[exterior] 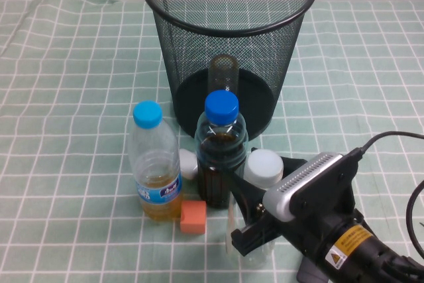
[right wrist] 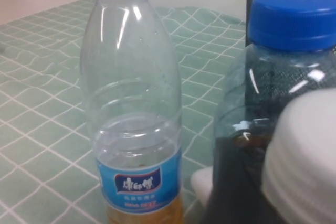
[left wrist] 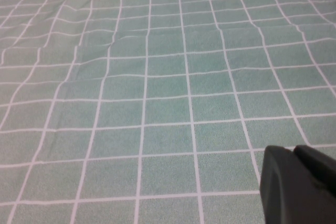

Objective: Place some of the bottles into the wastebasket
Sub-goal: Pick up a bottle from the table with right arm

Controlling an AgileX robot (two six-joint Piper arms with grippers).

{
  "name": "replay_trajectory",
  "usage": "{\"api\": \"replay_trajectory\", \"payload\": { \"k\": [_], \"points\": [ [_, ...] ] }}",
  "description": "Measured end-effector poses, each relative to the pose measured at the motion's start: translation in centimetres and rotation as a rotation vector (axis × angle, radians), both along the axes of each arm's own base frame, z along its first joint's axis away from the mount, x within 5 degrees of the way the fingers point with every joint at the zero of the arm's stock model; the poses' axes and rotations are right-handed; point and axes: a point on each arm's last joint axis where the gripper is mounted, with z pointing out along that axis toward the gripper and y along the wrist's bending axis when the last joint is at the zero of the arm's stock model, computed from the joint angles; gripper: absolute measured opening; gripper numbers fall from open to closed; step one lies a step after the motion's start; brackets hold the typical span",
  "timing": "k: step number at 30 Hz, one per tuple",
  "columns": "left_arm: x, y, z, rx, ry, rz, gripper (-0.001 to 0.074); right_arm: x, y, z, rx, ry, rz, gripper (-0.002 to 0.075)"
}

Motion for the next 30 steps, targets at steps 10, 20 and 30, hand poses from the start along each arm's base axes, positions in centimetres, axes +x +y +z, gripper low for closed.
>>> {"api": "replay_trajectory", "payload": {
  "k": [10,20,30],
  "points": [
    [0.0,0.0,0.0,0.000,0.000,0.000,-0.0004,-0.9,-0.4,2.4,-0.031,0.128,0.085,0.0328],
    [0.0,0.0,0.0,0.000,0.000,0.000,-0.0004,0.0,-2.1,7.9,-0.169,0.456,0.140,0.0328],
    [0.0,0.0,0.0,0.000,0.000,0.000,-0.0004,4.0,-6.4,16.6,-0.357,0.659,-0.136,0.0328]
  ]
}}
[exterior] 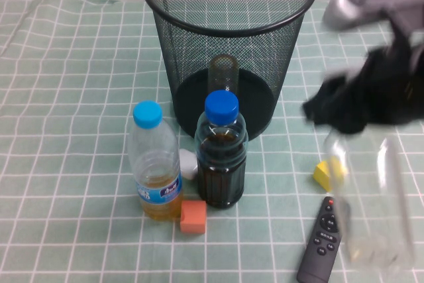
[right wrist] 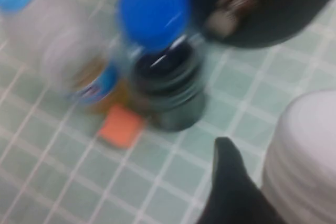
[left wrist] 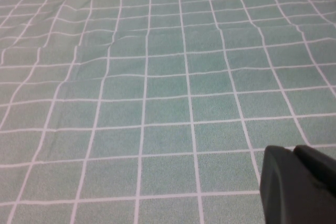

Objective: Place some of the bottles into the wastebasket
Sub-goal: Place the bottle in the trash can

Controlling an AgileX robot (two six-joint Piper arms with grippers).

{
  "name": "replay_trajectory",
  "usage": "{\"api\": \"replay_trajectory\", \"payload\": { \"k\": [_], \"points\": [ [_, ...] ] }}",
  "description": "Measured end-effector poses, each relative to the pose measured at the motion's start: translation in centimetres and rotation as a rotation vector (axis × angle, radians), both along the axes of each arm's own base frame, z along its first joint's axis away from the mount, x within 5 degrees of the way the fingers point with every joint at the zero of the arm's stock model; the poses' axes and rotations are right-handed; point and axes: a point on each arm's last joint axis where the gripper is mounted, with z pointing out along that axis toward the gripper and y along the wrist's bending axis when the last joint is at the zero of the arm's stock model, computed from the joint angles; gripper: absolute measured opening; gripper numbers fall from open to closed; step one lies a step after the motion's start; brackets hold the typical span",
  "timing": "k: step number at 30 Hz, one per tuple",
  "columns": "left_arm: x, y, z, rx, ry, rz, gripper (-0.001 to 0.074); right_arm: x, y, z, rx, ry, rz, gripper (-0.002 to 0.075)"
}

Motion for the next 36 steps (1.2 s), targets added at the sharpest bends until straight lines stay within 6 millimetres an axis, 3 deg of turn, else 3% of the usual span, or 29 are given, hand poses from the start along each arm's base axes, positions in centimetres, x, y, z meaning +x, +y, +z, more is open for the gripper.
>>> {"api": "replay_trajectory", "payload": {
  "k": [6,12,17,22,26,30,36],
  "points": [
    [0.0,0.0,0.0,0.000,0.000,0.000,-0.0004,2.2,-1.2,8.8,-0.069,-0.152,-0.125,0.0328],
    [0.0,0.0,0.0,0.000,0.000,0.000,-0.0004,4.7,-0.2,17.0,0.000,-0.400,-0.148,0.0328],
    [0.0,0.0,0.0,0.000,0.000,0.000,-0.0004,7.3,1.8,19.9,0.085,-0.590,-0.120,0.0328],
    [0.0,0.0,0.0,0.000,0.000,0.000,-0.0004,11.6,5.4,17.8,0.109,-0.643,-0.053,0.0328],
    [0.0,0.0,0.0,0.000,0.000,0.000,-0.0004,15.8,7.7,13.9,0.104,-0.599,-0.025,0.0328],
    [0.0,0.0,0.0,0.000,0.000,0.000,-0.0004,19.9,8.9,9.2,0.084,-0.515,-0.029,0.0328],
    [0.0,0.0,0.0,0.000,0.000,0.000,-0.0004,23.5,10.3,3.5,0.055,-0.400,-0.022,0.0328]
  ]
}}
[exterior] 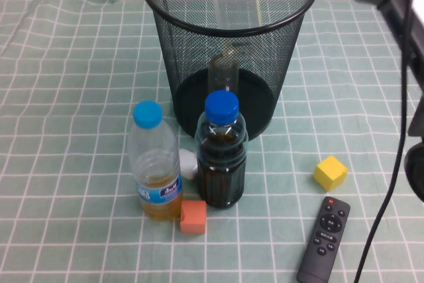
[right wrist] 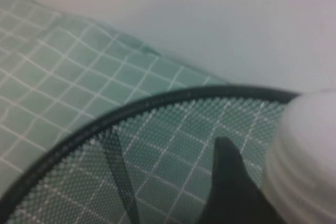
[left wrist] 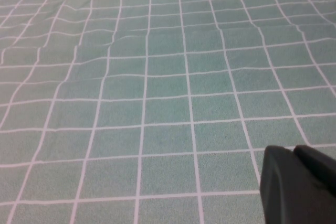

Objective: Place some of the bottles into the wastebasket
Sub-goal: Place the bottle in the trash can

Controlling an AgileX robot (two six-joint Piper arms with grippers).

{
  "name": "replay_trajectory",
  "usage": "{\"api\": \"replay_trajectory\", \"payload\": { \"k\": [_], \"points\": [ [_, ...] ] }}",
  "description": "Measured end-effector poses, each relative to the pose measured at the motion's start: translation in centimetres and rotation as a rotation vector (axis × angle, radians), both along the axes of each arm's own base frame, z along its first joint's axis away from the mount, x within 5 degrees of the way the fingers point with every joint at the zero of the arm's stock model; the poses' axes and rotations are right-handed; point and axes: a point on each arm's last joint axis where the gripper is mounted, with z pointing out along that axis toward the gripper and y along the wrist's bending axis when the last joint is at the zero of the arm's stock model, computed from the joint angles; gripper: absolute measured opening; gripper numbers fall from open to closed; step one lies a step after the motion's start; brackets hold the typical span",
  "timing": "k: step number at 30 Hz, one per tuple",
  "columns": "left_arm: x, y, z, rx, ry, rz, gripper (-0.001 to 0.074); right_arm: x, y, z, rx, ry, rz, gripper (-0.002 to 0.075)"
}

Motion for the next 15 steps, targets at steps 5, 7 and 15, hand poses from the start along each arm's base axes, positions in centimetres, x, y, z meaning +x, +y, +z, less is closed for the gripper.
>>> {"api": "replay_trajectory", "payload": {
  "k": [5,7,15],
  "points": [
    [0.0,0.0,0.0,0.000,0.000,0.000,-0.0004,1.1,0.7,-2.5,-0.025,0.046,0.001,0.0328],
    [0.0,0.0,0.0,0.000,0.000,0.000,-0.0004,1.4,0.9,-3.2,-0.033,0.060,0.001,0.0328],
    [0.0,0.0,0.0,0.000,0.000,0.000,-0.0004,2.0,0.5,-4.9,-0.036,0.149,-0.045,0.0476]
  ]
}}
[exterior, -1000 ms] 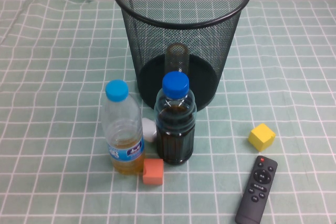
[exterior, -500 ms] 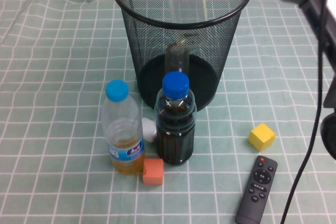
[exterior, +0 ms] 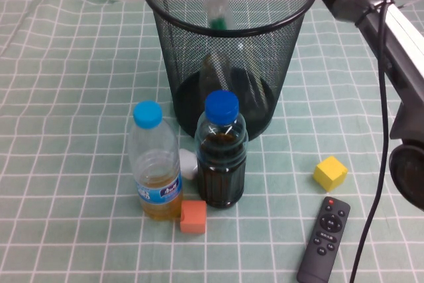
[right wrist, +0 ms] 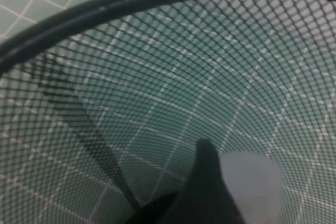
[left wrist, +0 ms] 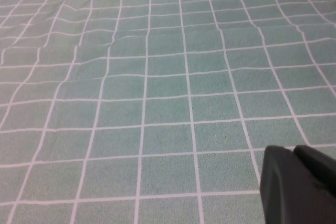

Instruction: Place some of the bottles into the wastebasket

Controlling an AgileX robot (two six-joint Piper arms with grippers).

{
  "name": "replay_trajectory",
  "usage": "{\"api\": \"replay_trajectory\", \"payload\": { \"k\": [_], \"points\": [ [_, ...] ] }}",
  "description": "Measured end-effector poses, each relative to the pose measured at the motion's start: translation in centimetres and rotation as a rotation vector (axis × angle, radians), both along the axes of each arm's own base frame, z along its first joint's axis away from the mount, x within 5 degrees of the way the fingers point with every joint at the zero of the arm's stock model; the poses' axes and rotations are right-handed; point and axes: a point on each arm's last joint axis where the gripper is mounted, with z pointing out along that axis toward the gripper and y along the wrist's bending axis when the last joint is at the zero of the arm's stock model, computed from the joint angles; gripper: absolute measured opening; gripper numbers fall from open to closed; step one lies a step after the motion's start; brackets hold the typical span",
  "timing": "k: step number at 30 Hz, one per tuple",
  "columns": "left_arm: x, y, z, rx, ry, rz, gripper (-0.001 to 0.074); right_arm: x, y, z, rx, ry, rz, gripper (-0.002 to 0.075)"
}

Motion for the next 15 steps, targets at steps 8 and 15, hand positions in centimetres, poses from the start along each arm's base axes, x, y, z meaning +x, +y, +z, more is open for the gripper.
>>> {"api": "replay_trajectory", "payload": {
  "k": [8,15],
  "points": [
    [0.0,0.0,0.0,0.000,0.000,0.000,-0.0004,-2.8,-1.8,4.3,0.006,0.019,-0.018,0.0451],
    [0.0,0.0,0.0,0.000,0.000,0.000,-0.0004,-8.9,-5.2,12.4,0.067,-0.032,-0.023,0.0123]
  ]
}}
